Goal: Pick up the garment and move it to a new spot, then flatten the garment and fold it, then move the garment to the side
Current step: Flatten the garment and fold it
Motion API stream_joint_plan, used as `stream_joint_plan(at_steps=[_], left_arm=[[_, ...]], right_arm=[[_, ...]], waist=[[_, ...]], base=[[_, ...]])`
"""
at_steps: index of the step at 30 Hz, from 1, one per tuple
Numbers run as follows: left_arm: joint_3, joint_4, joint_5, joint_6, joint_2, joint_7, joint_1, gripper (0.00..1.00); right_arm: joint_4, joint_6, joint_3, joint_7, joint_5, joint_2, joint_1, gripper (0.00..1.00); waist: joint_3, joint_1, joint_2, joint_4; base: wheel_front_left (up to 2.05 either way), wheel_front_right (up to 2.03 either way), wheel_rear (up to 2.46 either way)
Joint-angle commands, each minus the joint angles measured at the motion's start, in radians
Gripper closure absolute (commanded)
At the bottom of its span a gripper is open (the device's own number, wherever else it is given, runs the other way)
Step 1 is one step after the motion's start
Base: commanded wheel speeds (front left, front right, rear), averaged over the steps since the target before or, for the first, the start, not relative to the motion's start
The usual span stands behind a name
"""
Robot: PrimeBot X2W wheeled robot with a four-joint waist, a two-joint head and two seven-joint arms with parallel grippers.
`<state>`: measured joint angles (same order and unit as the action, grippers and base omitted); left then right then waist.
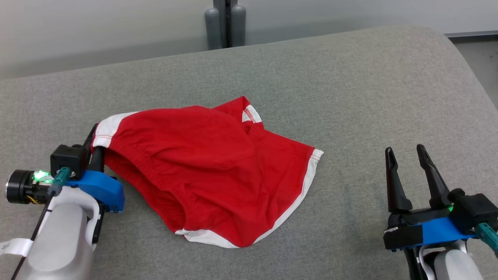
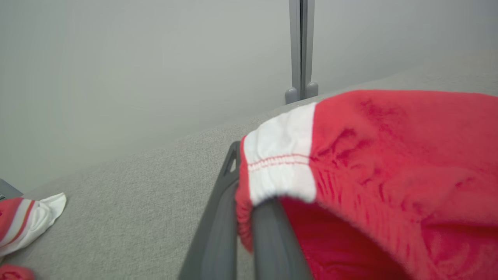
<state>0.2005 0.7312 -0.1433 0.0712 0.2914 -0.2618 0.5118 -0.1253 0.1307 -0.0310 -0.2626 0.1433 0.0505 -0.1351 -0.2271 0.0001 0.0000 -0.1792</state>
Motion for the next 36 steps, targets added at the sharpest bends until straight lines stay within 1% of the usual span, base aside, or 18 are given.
stream_joint_plan(at_steps=[1,2,8,10,21,30,36], left_arm=[[-0.009,0.012,-0.005,0.005,0.009,-0.005,0.024,0.19],[-0.014,0.02,-0.013,0.006,0.007,-0.005,0.024,0.0],[-0.035,-0.001,-0.032,0.006,-0.023,-0.005,-0.037,0.0],[-0.039,-0.029,-0.034,-0.002,-0.045,-0.005,-0.065,0.0],[-0.052,-0.147,-0.029,-0.003,-0.115,-0.005,-0.257,0.0],[-0.11,-0.337,-0.011,-0.035,-0.158,-0.005,-0.355,0.0],[-0.154,-0.455,0.008,-0.055,-0.177,-0.004,-0.419,0.0]], right_arm=[[-0.005,0.0,-0.001,-0.003,-0.001,0.0,-0.007,0.0],[-0.006,0.0,0.0,-0.003,0.0,0.0,-0.007,0.0],[-0.018,0.0,0.001,-0.003,0.005,0.0,0.006,0.0],[-0.021,0.0,0.002,-0.003,0.005,0.0,0.013,0.0],[-0.029,0.0,0.0,-0.003,-0.01,0.0,0.044,0.0],[-0.022,0.0,-0.003,-0.003,-0.008,0.0,0.066,0.0],[-0.02,0.0,0.005,-0.003,-0.016,0.0,0.084,0.0]], waist=[[-0.002,-0.0001,0.0,-0.003],[-0.002,-0.0001,0.0,-0.003],[0.021,-0.0001,0.0,0.009],[0.034,-0.0001,0.0,0.019],[0.102,-0.0001,0.0,0.102],[0.146,-0.0001,0.0,0.161],[0.173,-0.0001,0.0,0.178]], base=[[0.0,0.0,0.0],[0.0,0.0,0.0],[0.0,0.0,0.0],[0.0,0.0,0.0],[0.0,0.0,0.0],[0.0,0.0,0.0],[0.0,0.0,0.0]])
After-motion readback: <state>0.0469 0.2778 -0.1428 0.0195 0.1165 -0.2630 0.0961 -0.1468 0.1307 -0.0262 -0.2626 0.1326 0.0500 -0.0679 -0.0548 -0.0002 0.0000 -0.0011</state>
